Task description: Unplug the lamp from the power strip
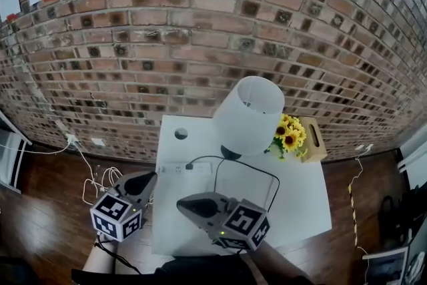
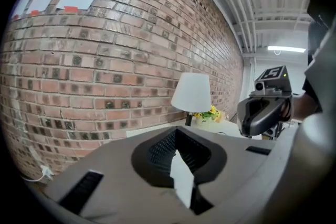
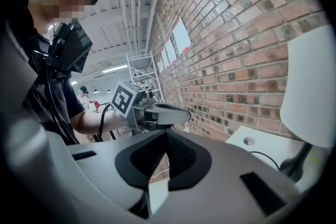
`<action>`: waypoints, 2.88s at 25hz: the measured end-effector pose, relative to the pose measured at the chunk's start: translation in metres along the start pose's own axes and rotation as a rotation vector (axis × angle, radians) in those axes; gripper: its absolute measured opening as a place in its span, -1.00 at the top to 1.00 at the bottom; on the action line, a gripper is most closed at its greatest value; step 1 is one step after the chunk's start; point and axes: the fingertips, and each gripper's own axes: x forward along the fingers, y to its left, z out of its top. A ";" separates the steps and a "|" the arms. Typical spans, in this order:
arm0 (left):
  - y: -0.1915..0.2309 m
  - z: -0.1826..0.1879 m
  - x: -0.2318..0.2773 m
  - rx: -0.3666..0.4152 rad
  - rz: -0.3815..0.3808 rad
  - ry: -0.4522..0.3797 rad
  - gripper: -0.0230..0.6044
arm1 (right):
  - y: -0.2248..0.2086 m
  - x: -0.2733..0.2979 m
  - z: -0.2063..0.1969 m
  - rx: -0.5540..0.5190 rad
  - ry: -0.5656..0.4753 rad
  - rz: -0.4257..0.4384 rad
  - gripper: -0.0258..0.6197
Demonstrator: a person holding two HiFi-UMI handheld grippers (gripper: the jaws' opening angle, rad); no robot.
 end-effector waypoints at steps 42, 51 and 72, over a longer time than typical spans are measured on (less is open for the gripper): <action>-0.018 -0.129 0.195 0.277 -0.188 0.473 0.55 | -0.192 0.036 -0.154 0.121 0.308 -0.200 0.90; -0.019 -0.130 0.196 0.252 -0.211 0.469 0.58 | -0.198 0.048 -0.167 0.122 0.350 -0.198 0.90; -0.016 -0.132 0.197 0.165 -0.183 0.457 0.58 | -0.205 0.049 -0.172 0.258 0.358 -0.234 0.91</action>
